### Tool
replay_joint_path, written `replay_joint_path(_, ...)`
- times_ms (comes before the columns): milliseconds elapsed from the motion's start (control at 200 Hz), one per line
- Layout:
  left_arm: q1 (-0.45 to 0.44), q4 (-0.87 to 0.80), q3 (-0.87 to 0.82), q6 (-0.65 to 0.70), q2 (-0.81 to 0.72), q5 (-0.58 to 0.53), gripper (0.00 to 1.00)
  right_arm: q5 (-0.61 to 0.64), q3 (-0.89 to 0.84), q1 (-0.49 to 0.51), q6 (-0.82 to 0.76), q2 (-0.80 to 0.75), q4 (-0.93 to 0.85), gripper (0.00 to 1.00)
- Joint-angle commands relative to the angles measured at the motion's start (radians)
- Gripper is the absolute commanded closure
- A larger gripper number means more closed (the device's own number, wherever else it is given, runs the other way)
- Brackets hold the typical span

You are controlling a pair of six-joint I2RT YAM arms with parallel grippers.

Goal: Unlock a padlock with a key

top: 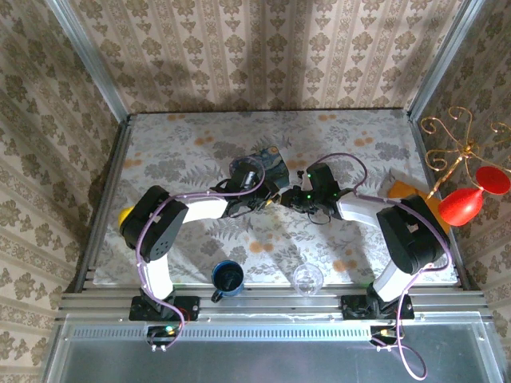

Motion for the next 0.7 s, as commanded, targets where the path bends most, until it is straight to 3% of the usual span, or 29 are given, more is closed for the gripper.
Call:
replay_joint_path(0,0.002,-0.014,0.006,-0.014,-0.017,0.058,1.0,0.002,0.014,-0.014,0.028,0.022,0.039,0.84)
replay_joint_path(420,0.001,-0.005,0.006,-0.007,-0.02,0.063,1.0,-0.051,0.011,-0.038,0.163,0.109,0.083,0.94)
replay_joint_path(695,0.0,-0.004,0.003,-0.007,-0.023,0.062,1.0,-0.116,-0.014,-0.054,0.288,0.15,0.154,0.93)
